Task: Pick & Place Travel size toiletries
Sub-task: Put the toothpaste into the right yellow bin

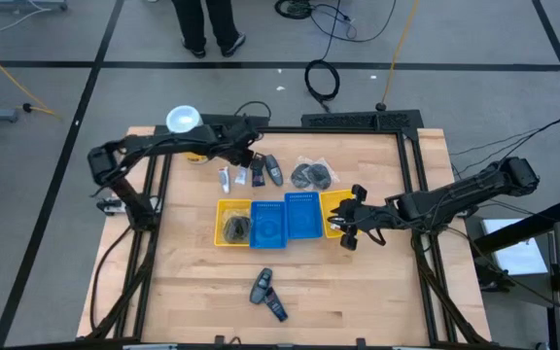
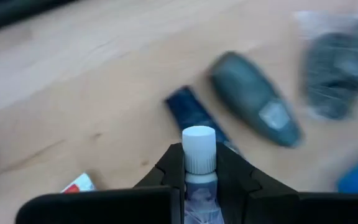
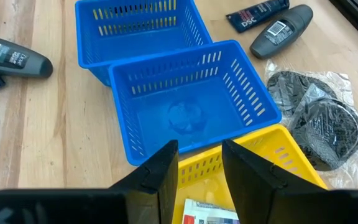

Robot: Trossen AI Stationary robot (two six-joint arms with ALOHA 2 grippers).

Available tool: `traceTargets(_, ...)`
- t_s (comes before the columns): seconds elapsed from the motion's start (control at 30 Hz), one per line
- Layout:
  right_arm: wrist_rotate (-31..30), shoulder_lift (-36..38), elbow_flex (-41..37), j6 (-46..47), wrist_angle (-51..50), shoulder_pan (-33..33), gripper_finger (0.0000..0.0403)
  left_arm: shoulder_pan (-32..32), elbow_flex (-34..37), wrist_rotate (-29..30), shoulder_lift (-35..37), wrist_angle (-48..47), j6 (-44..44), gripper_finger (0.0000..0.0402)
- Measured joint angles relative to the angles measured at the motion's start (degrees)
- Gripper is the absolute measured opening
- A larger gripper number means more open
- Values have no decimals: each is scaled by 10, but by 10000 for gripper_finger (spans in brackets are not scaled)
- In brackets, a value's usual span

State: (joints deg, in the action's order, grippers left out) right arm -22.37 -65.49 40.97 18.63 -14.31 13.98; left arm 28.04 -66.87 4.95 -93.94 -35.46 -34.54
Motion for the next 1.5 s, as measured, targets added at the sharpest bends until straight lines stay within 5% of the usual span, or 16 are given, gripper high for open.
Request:
traceTargets(0.43,0,0,0,-59,135,0,116,-142,-1,28,112,227,106,46)
traceTargets(0.93,-1,0,0,-126,278,0,116,-283,-1,41,111,453,246,50)
traceTargets(1.5,46,-33,0,-178,448,-2,116,-330,-2,64,60,558,274,48)
